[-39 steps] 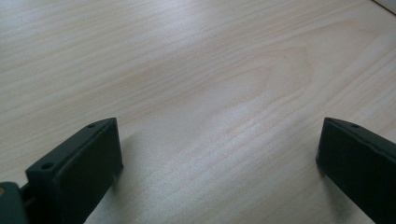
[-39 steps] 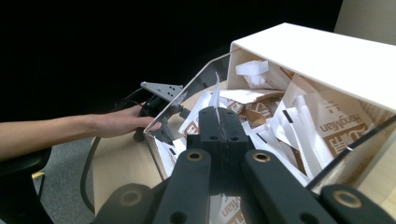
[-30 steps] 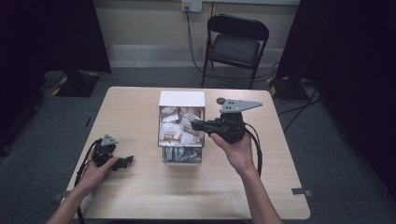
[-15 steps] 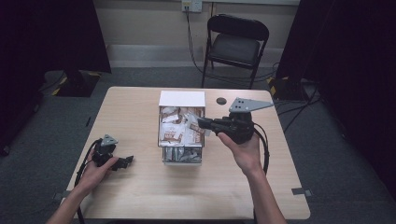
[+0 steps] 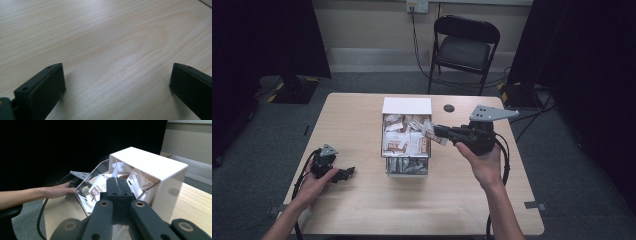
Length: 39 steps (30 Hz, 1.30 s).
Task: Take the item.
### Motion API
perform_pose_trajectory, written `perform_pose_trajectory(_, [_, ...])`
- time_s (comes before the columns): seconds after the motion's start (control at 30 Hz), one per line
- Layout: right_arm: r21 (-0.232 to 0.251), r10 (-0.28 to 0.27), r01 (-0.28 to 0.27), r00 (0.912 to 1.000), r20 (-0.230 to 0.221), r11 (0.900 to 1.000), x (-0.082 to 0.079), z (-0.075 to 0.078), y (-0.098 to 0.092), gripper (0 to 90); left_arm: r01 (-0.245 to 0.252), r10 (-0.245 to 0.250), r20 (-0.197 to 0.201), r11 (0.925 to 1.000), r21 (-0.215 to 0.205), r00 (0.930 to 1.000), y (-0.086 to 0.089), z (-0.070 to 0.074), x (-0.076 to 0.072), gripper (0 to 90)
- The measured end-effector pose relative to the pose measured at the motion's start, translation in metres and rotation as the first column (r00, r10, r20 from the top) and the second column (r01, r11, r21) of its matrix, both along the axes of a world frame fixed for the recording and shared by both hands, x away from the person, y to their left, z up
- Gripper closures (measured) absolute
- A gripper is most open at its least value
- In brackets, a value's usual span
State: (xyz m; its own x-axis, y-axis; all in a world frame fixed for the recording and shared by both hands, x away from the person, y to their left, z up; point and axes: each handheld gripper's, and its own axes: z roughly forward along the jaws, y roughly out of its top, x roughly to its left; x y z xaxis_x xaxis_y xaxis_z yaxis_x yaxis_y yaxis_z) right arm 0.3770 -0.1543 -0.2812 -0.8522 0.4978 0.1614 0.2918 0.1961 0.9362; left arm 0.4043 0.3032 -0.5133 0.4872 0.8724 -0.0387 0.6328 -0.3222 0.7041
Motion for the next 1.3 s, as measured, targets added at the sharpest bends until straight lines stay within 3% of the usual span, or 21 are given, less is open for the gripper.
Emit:
perform_pose_trajectory(0.67, [-0.026,-0.095,0.095,0.9955,0.001,0.995,-0.006,-0.005,-0.039,90.0,0.0,0.0,0.0,1.0,0.0,1.0,0.0,0.0,0.0,0.0])
perform_pose_trajectory(1.3, [-0.088,-0.176,0.169,0.9811,-0.079,0.982,0.01,-0.049,-0.062,90.0,0.002,-0.002,0.001,1.0,0.008,1.0,0.0,0.0,0.0,0.0])
